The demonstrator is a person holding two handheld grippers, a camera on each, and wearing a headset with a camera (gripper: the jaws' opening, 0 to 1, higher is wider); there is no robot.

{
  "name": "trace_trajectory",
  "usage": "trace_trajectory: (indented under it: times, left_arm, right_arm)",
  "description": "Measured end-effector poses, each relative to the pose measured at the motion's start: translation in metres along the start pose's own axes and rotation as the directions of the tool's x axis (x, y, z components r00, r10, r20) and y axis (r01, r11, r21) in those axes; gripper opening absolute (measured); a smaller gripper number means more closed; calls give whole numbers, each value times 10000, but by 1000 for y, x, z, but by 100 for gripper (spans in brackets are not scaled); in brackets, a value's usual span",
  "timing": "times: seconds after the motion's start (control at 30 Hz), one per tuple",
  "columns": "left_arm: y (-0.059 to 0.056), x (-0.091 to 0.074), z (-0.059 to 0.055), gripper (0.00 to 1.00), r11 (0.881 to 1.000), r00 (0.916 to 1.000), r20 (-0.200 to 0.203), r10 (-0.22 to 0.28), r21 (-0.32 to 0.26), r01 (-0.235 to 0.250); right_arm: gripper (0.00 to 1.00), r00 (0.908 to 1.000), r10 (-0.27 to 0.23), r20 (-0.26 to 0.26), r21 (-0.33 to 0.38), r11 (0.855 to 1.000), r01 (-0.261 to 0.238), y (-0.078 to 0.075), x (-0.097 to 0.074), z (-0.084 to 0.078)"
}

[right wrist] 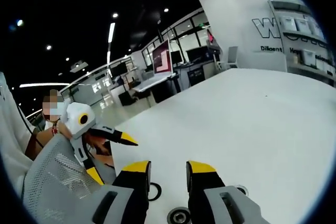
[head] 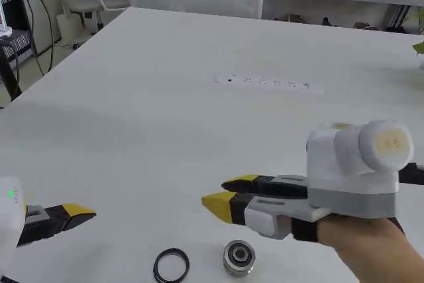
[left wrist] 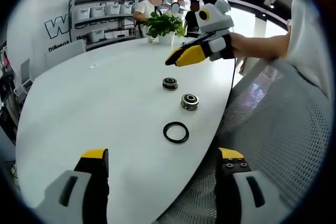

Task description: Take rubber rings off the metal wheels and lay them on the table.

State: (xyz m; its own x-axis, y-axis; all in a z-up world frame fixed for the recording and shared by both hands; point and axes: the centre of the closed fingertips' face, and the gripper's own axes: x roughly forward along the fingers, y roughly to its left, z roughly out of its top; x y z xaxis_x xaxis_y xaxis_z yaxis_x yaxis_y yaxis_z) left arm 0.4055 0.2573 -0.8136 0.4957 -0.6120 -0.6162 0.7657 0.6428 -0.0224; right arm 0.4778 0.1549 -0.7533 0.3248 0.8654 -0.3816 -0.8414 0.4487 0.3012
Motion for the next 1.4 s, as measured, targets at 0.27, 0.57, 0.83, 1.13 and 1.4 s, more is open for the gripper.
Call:
trace_trajectory:
  times: [0.27,0.57,0.83,1.13,1.4]
  left_arm:
    - [4,-5,2,82,9999,9999,-4,120,56,-120]
    - [7,-10,8,82,9997,9998,9,174,194,-174]
    - [11,-17,21,82,9987,9996,173,224,444,-231]
    - [17,-26,34,82,9957,9995,193,246,892,-262]
    - [19,-34,49,83,9926,9985,429,347,1146,-394]
  right_arm:
    - [27,9947,-362,958,227,9992,342,-17,-19,22]
    - [32,9782,-885,1881,575,9952,790,-37,-38,42]
    - [32,9626,-1561,2216,875,9863,1398,-59,-54,47]
    - [32,9554,-2231,1936,1089,9727,2050,-79,-63,39]
    - [31,9536,-2460,1734,1085,9672,2297,-87,-68,33]
